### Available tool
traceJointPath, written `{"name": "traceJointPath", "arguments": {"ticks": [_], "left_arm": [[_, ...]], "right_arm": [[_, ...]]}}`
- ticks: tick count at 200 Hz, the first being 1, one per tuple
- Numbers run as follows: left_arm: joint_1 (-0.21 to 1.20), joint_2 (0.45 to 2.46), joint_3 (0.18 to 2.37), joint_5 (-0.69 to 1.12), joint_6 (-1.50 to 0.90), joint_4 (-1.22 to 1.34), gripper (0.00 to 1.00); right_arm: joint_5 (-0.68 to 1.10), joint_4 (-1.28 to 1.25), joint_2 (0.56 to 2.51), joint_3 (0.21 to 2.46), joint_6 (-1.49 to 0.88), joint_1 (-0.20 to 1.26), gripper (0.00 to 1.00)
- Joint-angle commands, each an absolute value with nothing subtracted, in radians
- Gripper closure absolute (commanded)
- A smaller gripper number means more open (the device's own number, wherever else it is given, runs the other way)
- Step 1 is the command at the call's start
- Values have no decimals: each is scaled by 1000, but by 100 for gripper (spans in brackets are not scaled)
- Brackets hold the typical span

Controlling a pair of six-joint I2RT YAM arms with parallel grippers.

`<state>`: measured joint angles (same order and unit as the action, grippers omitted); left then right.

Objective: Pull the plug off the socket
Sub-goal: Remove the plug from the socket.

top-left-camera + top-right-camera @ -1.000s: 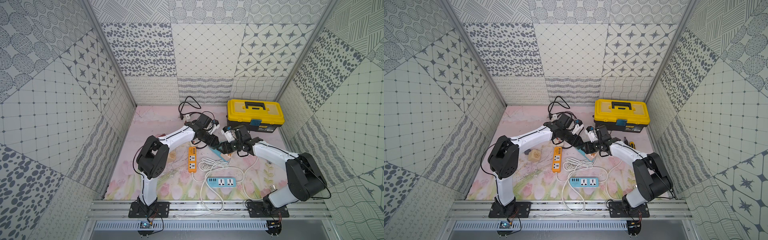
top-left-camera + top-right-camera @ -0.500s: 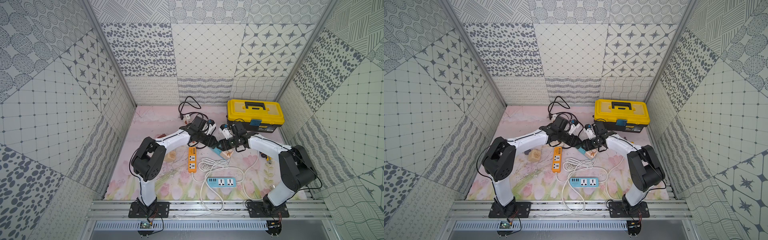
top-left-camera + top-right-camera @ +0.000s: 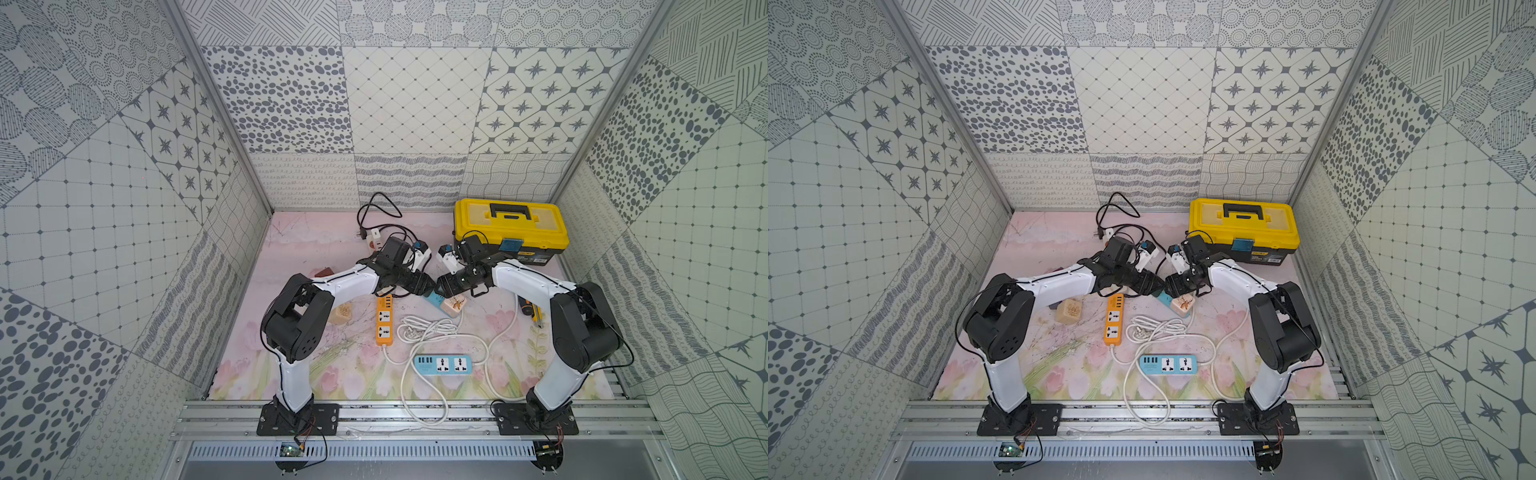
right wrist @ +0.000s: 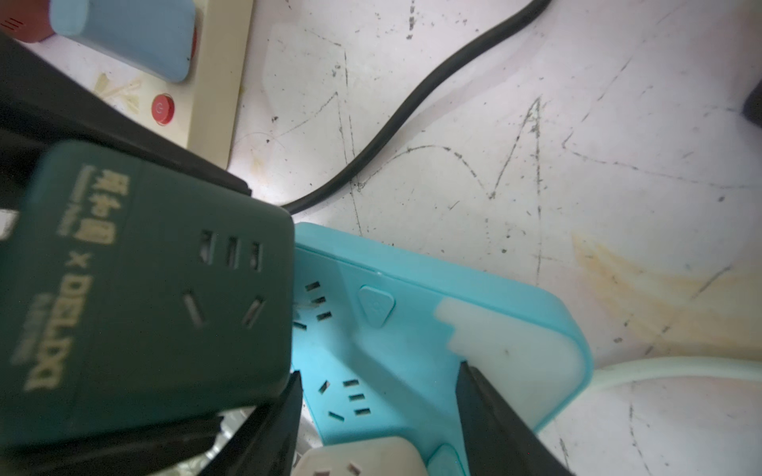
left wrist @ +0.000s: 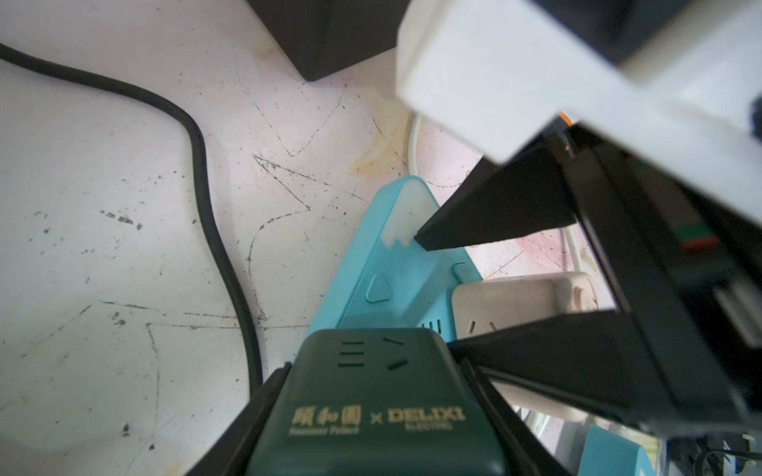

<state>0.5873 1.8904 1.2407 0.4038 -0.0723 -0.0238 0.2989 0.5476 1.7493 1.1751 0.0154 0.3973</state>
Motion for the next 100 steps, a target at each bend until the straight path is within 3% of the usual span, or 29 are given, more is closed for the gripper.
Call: {"name": "traceJointPath", "arguments": {"ticks": [1, 17, 52, 100], "left_arm": [[603, 1839, 1146, 672, 87, 320, 80], [610, 1834, 1106, 667, 140, 360, 80], [626, 1840, 1106, 668, 213, 335, 80], [635, 1833, 1134, 637, 284, 312, 80]], "right_arm": [[382, 522, 1804, 1174, 9, 347, 34], [493, 485, 1779, 1168, -21, 304, 32], [460, 644, 1855, 1304, 45, 304, 27], [415, 714, 1923, 1312, 111, 334, 22]]}}
